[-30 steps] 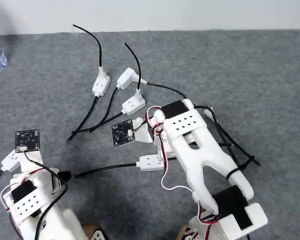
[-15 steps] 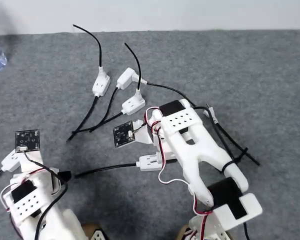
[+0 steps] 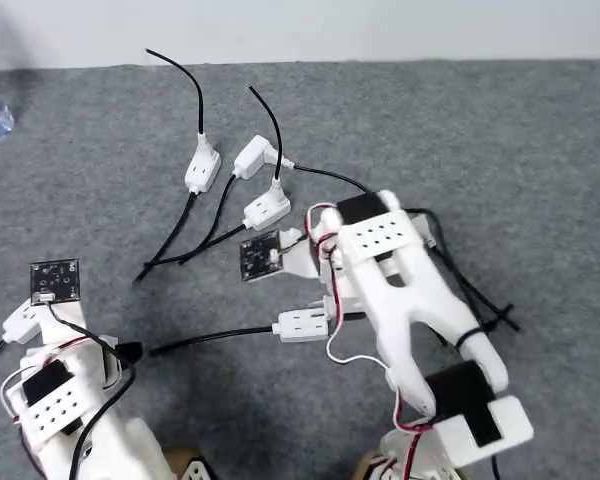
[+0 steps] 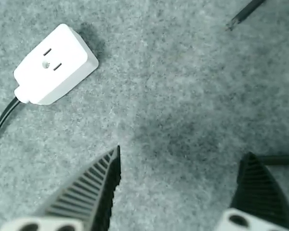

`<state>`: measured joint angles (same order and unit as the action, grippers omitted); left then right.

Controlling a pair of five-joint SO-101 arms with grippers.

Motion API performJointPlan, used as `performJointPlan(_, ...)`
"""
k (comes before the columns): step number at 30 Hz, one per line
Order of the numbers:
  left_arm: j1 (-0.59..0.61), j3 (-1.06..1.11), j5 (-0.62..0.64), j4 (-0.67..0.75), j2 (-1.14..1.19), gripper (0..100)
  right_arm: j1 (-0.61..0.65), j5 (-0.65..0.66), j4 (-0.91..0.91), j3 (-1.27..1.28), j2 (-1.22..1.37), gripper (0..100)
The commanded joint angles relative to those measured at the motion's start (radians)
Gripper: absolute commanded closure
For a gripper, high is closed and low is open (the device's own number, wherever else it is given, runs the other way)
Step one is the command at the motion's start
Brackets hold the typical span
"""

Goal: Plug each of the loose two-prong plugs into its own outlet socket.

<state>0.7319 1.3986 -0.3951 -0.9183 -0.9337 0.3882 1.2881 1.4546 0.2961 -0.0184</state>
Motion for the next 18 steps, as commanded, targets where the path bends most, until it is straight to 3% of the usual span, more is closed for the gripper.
performJointPlan(1, -0.005, -0.007, -0.008, 0.003, -0.012, 64, -0.085, 0.011, 0.031, -0.015, -0.077, 99.0)
performJointPlan(7, -0.003, -0.007, -0.008, 0.003, -0.012, 64, -0.236, 0.084, -0.008, 0.144, -0.127, 99.0)
performJointPlan(14, -0.003, -0.007, -0.008, 0.005, -0.012, 64, -0.375, 0.141, -0.265, 0.384, -0.127, 99.0)
performJointPlan(18, -0.003, -0.007, -0.008, 0.005, -0.012, 64, -0.386, 0.14, -0.367, 0.471, -0.127, 99.0)
